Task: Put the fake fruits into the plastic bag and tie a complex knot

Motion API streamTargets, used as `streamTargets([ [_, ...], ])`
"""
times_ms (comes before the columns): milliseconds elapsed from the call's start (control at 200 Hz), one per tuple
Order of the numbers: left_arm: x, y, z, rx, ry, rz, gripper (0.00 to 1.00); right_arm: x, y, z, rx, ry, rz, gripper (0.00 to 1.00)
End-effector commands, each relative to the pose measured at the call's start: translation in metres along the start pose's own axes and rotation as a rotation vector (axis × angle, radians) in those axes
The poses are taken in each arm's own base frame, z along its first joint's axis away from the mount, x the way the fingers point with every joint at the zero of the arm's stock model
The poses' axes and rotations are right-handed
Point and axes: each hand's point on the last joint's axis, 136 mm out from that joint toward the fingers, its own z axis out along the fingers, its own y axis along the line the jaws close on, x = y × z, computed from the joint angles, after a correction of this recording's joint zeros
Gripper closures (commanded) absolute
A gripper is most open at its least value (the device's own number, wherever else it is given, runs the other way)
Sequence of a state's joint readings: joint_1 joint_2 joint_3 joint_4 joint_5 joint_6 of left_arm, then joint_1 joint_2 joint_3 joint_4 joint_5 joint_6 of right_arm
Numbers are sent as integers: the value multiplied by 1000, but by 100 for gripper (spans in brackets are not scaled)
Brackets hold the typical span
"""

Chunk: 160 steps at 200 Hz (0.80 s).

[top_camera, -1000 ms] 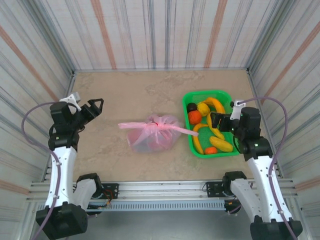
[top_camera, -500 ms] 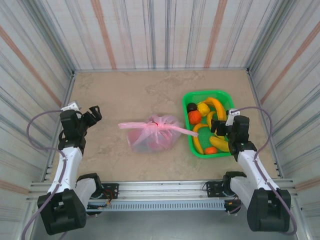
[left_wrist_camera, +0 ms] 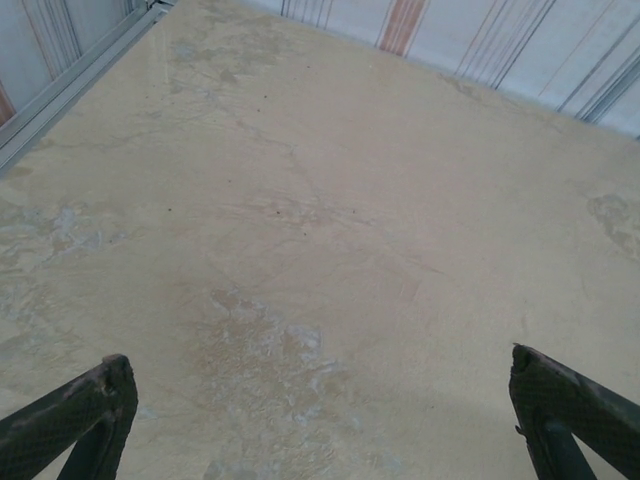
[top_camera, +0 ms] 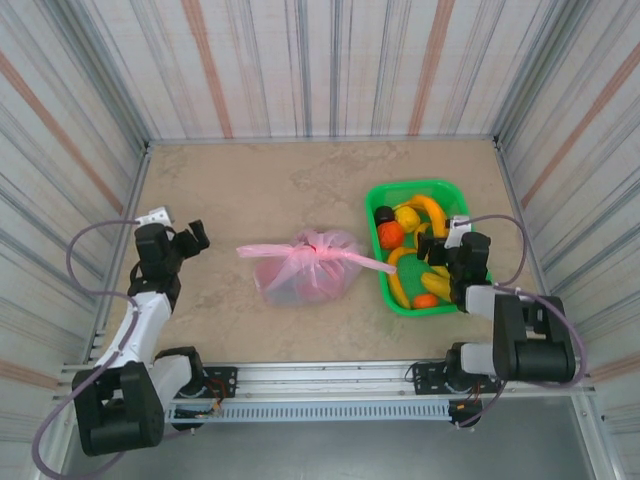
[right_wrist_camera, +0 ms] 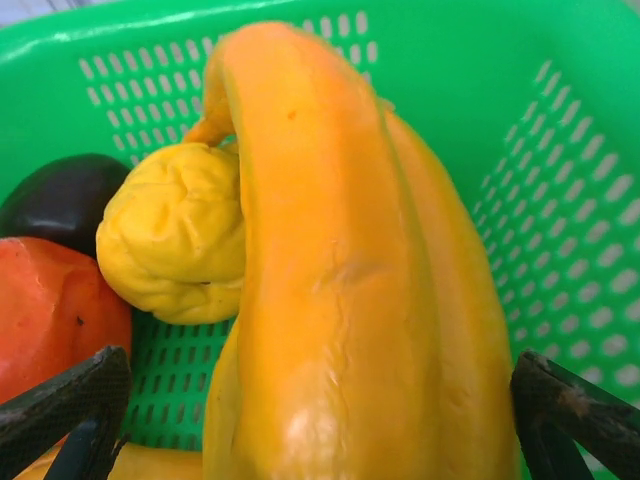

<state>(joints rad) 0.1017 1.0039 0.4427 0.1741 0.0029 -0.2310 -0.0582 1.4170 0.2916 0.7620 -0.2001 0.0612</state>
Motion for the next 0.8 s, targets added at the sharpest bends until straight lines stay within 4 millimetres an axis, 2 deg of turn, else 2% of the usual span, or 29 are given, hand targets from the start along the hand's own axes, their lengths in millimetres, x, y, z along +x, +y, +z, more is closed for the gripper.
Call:
streamTargets([
  [0, -4, -4, 5, -12, -55, 96, 1, -26, 2, 11, -47, -115, -54, 1],
  [225, -3, -38, 21, 105, -127, 226, 1, -23, -14, 23, 7, -46, 10, 1],
  [311, 2, -44, 28, 115, -130, 294, 1, -23, -15, 23, 16, -55, 14, 1],
  [476, 4, -44, 33, 117, -193, 334, 1, -24, -25, 24, 95, -51, 21, 1],
  [666, 32, -40, 53, 142, -181, 334, 1, -24, -24, 24, 100, -51, 18, 1],
  [701, 28, -40, 57, 133, -212, 337, 1, -24, -24, 24, 101, -51, 17, 1],
  [796, 28, -25, 70, 60, -88, 275, 1, -24, -23, 24, 130, -54, -5, 1],
])
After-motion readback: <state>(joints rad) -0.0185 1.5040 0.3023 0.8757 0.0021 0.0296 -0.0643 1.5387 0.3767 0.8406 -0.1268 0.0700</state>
